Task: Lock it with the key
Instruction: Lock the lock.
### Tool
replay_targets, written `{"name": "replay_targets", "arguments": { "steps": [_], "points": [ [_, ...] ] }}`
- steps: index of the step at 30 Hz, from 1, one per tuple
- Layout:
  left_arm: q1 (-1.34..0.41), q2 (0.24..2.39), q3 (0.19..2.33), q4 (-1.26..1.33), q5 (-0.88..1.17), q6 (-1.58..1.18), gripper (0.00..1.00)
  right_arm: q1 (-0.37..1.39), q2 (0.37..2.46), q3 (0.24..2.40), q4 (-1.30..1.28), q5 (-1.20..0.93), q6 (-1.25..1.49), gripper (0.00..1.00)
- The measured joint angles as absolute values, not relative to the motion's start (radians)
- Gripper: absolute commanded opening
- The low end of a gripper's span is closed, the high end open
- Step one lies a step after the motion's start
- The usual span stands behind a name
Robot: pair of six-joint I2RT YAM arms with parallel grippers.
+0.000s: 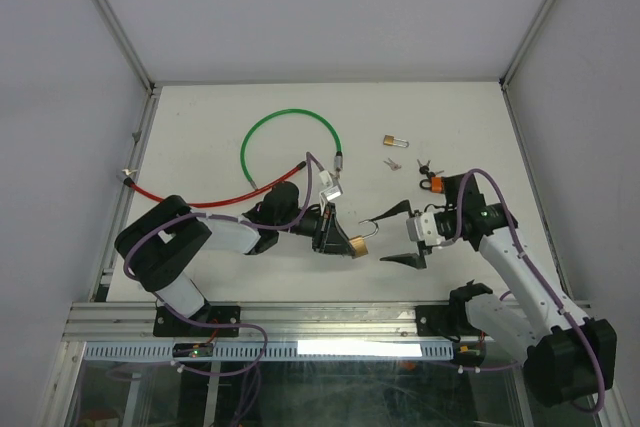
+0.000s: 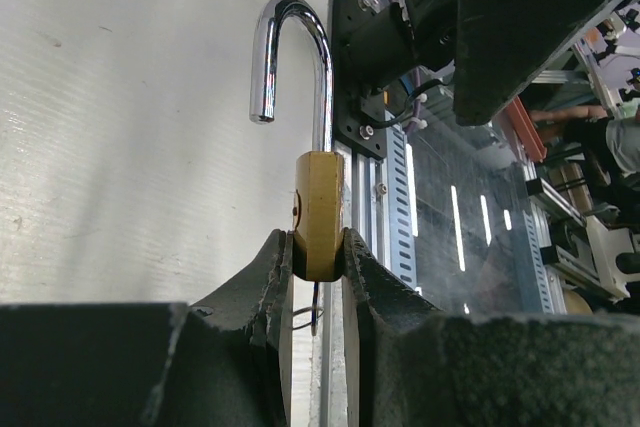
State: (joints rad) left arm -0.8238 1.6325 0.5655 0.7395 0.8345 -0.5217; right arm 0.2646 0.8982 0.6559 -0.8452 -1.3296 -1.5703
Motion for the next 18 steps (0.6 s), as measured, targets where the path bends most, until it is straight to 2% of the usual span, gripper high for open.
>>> {"name": "replay_targets", "arguments": {
  "steps": [11, 18],
  "points": [
    [-0.825, 1.633, 0.568, 0.740, 0.874, -0.528, 0.00, 0.311, 0.952, 0.640, -0.762, -1.230, -1.504, 0.73],
    [-0.825, 1.626, 0.562, 0.750, 0.883, -0.526, 0.00, 0.318, 0.971, 0.640, -0.722, -1.188, -1.457, 0.51]
  ]
}}
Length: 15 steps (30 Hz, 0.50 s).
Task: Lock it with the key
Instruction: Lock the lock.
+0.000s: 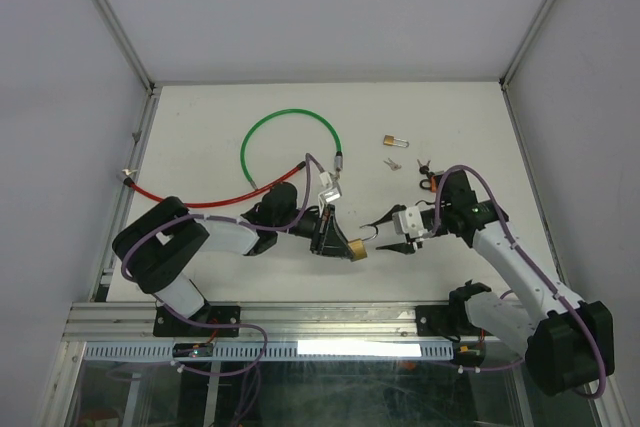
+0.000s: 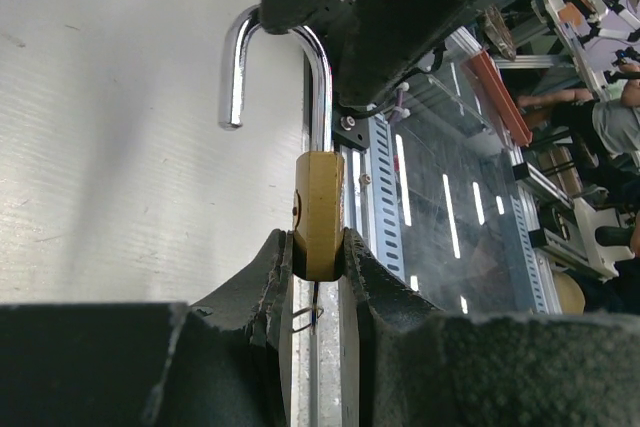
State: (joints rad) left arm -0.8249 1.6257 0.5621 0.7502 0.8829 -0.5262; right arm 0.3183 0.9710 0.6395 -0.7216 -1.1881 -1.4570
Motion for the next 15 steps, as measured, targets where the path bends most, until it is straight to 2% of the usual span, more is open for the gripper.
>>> {"name": "replay_targets", "arguments": {
  "steps": [5, 15],
  "points": [
    [-0.825, 1.593, 0.539, 0.774, 0.894, -0.523, 0.00, 0.326, 0.984, 0.640, -0.713, -1.171, -1.439, 0.38],
    [-0.825, 1.544, 0.497, 0.855, 0.889, -0.505, 0.00, 0.327, 0.999, 0.640, -0.707, -1.195, -1.386, 0.28]
  ]
}}
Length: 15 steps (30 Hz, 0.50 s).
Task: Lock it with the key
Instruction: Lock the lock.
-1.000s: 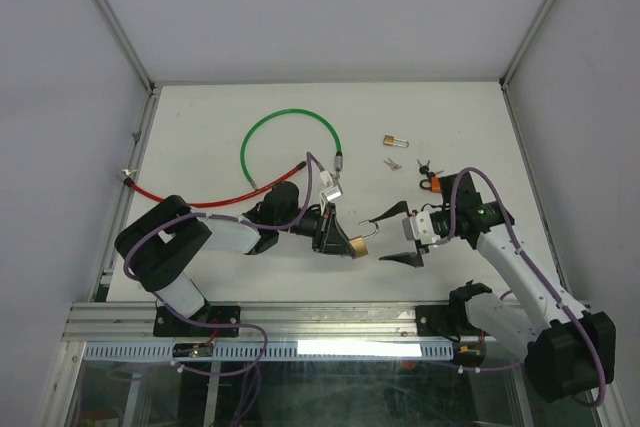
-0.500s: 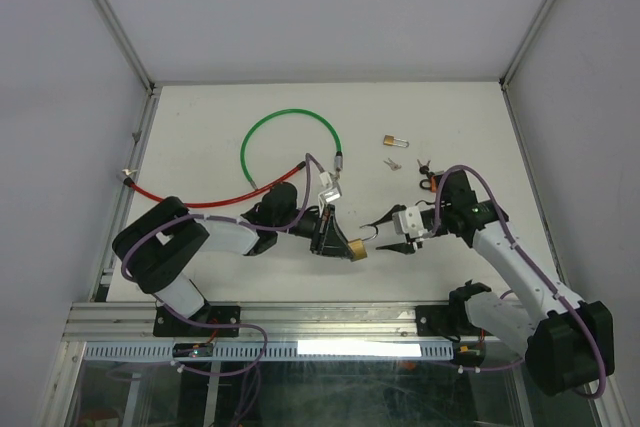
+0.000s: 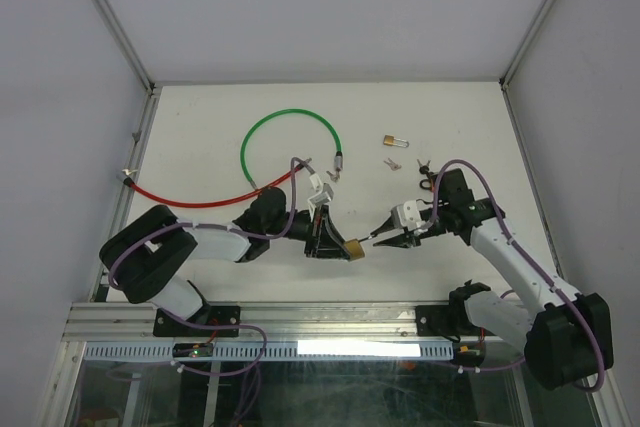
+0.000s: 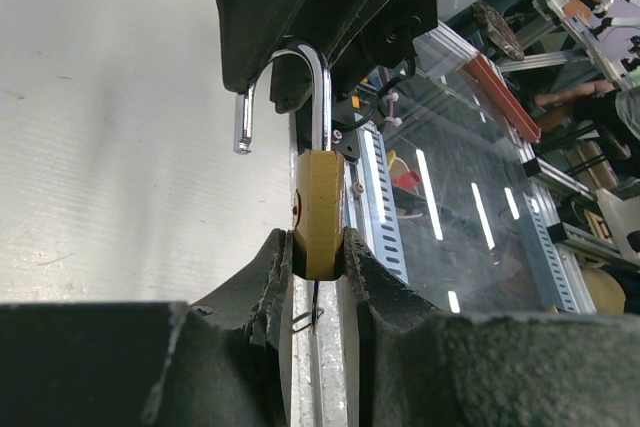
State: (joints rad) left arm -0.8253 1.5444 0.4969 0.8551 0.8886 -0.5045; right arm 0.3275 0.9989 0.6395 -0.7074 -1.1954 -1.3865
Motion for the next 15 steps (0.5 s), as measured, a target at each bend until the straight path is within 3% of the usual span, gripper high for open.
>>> {"name": "replay_targets", "arguments": {
  "steps": [4, 15],
  "points": [
    [-0.830, 1.515, 0.453, 0.891, 0.860, -0.472, 0.00, 0.332, 1.029, 0.643, -0.707, -1.241, -1.310, 0.21],
    [-0.846, 1.423, 0.422, 0.906, 0.783, -0.398, 0.00, 0.352, 1.038, 0.651, -0.631, -1.327, -1.085, 0.19]
  ]
}}
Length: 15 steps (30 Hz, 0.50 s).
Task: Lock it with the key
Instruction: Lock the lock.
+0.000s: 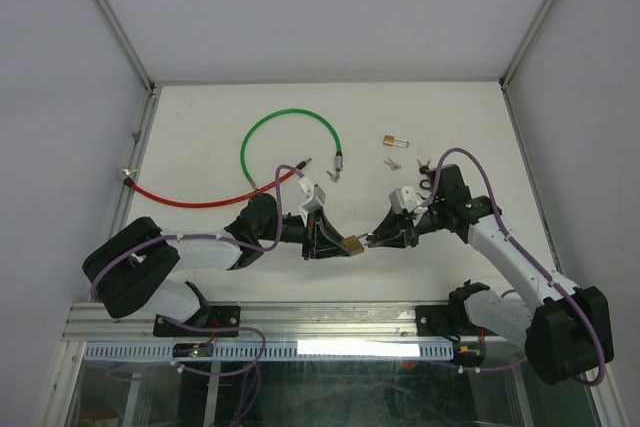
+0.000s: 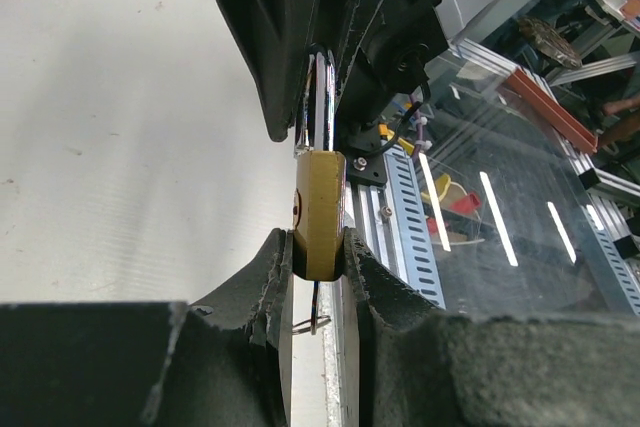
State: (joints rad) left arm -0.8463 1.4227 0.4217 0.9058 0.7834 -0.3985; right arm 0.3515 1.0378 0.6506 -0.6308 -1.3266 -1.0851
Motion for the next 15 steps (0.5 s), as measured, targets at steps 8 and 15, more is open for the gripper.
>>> {"name": "replay_targets", "arguments": {
  "steps": [8, 15],
  "points": [
    [-0.852, 1.414, 0.422, 0.890, 0.746, -0.369, 0.00, 0.355, 1.040, 0.651, -0.579, -1.339, -0.970, 0.19],
    [-0.864, 1.381, 0.422, 0.836, 0.701, -0.345, 0.00, 0.355, 1.040, 0.651, -0.556, -1.340, -0.908, 0.19]
  ]
}}
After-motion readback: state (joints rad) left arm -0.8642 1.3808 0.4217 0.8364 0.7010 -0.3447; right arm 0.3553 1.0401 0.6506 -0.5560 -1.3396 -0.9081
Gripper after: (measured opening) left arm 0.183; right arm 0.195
